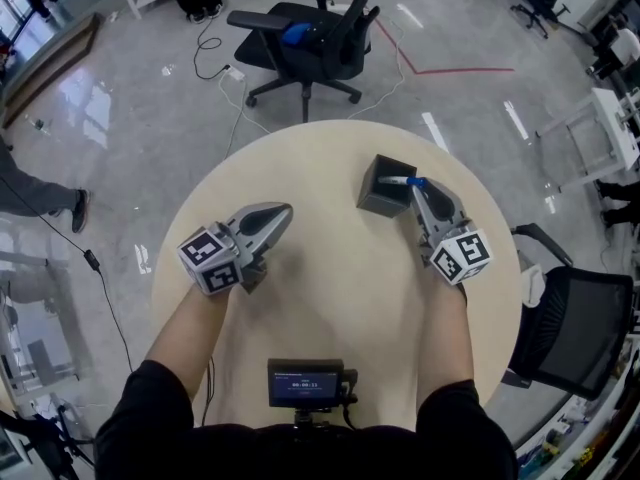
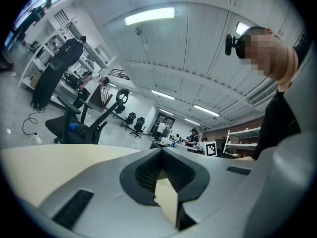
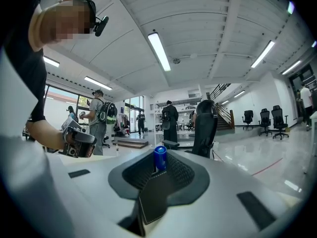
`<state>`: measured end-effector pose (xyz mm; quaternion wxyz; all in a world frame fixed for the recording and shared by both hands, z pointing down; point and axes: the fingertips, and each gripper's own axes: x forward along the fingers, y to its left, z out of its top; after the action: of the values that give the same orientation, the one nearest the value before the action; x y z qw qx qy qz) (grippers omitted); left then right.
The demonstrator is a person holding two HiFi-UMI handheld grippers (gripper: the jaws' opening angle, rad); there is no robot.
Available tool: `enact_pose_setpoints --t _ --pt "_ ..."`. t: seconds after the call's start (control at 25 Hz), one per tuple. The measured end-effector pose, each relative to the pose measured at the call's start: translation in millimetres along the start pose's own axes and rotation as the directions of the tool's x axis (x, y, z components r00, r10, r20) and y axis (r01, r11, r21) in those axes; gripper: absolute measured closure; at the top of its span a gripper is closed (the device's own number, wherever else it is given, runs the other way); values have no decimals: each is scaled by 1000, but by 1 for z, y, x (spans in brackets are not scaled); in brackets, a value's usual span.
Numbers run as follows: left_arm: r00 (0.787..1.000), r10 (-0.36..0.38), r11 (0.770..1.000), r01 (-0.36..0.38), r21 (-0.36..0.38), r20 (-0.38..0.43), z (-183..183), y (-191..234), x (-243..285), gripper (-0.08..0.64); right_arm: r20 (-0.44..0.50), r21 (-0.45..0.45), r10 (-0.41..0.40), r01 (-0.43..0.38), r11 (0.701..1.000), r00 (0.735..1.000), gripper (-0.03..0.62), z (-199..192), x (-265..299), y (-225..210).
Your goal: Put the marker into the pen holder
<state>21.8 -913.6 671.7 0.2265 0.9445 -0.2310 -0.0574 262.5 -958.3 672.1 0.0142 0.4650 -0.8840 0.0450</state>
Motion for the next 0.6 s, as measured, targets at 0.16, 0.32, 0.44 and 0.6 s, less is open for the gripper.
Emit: enact_pose_setpoints --t 0.16,0.32,0.44,0.6 --pt "1000 -8 1000 8 -13 10 -4 -3 1 563 -4 10 -13 13 1000 1000 512 -6 2 -3" --pt "1000 -10 1000 10 -11 11 -4 -9 0 564 29 26 -36 35 999 999 512 5 -9 -5" --pt "1000 -10 1000 10 -10 18 0 -14 -1 563 44 35 -61 59 998 997 512 17 -24 -10" --pt "999 -17 1000 17 -2 28 11 -27 -4 564 56 28 -86 85 996 995 512 39 -44 -11"
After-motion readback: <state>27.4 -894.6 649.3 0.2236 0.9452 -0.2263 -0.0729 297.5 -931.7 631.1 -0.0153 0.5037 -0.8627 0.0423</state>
